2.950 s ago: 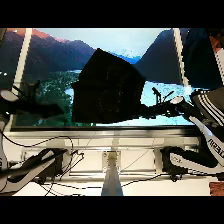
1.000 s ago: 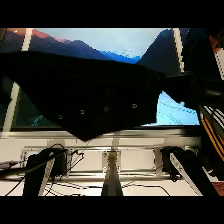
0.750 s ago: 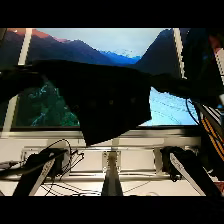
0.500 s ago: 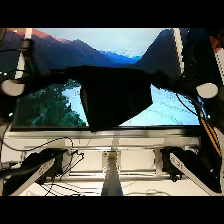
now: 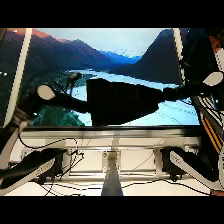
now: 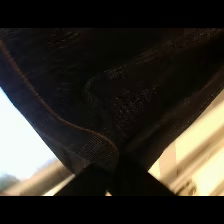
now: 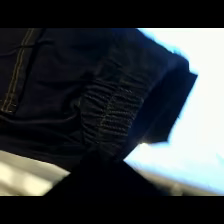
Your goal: Fold the clothes and pants, and hang the long-sleeved shirts on hangers.
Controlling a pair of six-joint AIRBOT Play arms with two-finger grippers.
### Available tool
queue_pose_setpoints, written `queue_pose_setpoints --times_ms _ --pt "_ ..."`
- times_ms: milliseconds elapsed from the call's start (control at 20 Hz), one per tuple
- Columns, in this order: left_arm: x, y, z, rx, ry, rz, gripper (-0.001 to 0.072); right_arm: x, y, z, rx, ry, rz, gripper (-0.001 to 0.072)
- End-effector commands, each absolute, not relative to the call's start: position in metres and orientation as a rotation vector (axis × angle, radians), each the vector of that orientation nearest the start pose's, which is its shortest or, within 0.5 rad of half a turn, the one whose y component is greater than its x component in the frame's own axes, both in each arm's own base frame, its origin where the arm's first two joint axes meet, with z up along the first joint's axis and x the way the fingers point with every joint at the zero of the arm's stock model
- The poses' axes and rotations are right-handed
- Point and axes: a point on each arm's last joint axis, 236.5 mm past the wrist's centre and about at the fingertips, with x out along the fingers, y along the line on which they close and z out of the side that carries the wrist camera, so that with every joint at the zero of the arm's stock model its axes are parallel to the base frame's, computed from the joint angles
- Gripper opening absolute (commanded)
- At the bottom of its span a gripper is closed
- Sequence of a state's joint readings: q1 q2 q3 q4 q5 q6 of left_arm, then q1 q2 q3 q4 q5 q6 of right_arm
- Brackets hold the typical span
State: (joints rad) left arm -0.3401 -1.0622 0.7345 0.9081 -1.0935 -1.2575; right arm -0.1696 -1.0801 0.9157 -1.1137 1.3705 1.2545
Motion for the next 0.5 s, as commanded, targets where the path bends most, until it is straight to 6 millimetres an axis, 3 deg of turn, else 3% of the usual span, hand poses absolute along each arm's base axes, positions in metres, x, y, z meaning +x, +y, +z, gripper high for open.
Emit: queue_pose_setpoints --times_ms 0,50,150,350,450 --pt "0.197 -0.238 -0.05 -0.153 1.446 -0.774 0.072 0.252 0.037 -0.02 0.215 1.542 0.39 0.057" --pt "0.193 -0.242 -0.053 -0.15 1.46 -0.778 0.0702 0.255 0.035 -0.028 0.216 1.538 0.372 0.0631" --pt "0.191 -0.247 -0.054 -0.16 1.464 -0.785 0.0701 0.266 0.032 -0.038 0.222 1.514 0.348 0.0632" --pt "0.204 -0.249 -0.053 -0.177 1.42 -0.764 0.0701 0.307 0.02 -0.054 0.289 1.406 0.212 0.0632" --pt "0.207 -0.249 -0.053 -0.178 1.405 -0.758 0.07 0.316 0.018 -0.068 0.328 1.427 0.184 0.0632"
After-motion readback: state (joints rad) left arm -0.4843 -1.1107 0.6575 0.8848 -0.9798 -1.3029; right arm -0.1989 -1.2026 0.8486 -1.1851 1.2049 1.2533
